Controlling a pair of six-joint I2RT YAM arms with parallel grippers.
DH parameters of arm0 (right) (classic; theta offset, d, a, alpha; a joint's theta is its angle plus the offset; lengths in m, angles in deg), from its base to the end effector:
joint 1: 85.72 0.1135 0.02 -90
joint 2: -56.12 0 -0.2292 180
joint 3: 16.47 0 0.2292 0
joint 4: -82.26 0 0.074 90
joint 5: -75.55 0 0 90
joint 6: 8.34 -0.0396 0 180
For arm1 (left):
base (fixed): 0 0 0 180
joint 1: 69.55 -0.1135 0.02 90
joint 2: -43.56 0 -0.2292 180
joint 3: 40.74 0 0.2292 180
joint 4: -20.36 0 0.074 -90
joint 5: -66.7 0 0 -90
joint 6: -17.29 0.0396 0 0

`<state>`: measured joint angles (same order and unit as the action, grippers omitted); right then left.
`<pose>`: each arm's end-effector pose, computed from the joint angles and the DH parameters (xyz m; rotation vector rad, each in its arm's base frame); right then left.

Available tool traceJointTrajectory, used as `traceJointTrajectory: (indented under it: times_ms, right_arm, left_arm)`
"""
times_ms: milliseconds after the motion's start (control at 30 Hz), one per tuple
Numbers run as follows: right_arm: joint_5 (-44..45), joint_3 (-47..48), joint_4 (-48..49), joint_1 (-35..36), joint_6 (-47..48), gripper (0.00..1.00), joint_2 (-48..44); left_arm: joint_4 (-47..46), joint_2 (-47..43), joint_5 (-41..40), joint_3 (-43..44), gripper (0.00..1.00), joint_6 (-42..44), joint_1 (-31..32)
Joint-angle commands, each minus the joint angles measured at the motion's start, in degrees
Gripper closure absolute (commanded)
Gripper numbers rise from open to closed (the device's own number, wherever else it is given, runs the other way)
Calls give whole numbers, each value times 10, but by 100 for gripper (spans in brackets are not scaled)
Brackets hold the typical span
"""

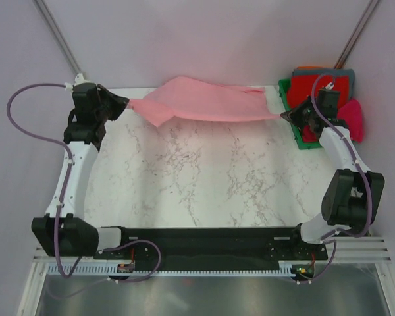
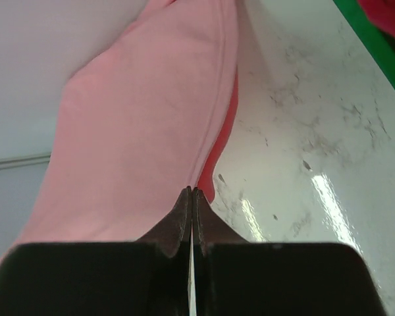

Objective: Fold and stack the t-shirts
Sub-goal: Flatten the tshirt out, then fold the tshirt

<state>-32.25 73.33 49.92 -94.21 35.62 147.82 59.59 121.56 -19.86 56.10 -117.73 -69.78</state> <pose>0.3462 -0.0394 0.2721 0.8520 2.0539 0.7059 0.2957 -0.0012 0.3722 -0.7197 1.8336 -0.5762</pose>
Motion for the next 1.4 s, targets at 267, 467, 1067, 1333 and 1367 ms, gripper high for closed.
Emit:
traceJointTrajectory:
  times_ms: [267, 467, 1067, 1333, 1367]
  right_arm:
    - [91, -297, 54, -1, 45, 100, -269]
    - [106, -396, 4, -1, 60, 100, -382]
    - [102, -433, 51, 0, 50, 100, -349]
    - [145, -360, 100, 60, 6, 100, -229]
    - [151, -346, 101, 63, 3, 100, -211]
  left_arm:
    - [-46, -353, -25, -402, 98, -32, -5]
    - [56, -490, -33, -448, 98, -16, -5]
    - [42, -337, -14, -422, 98, -4, -5]
    - [27, -162, -27, -302, 98, 2, -5]
    - [27, -130, -27, -289, 98, 5, -5]
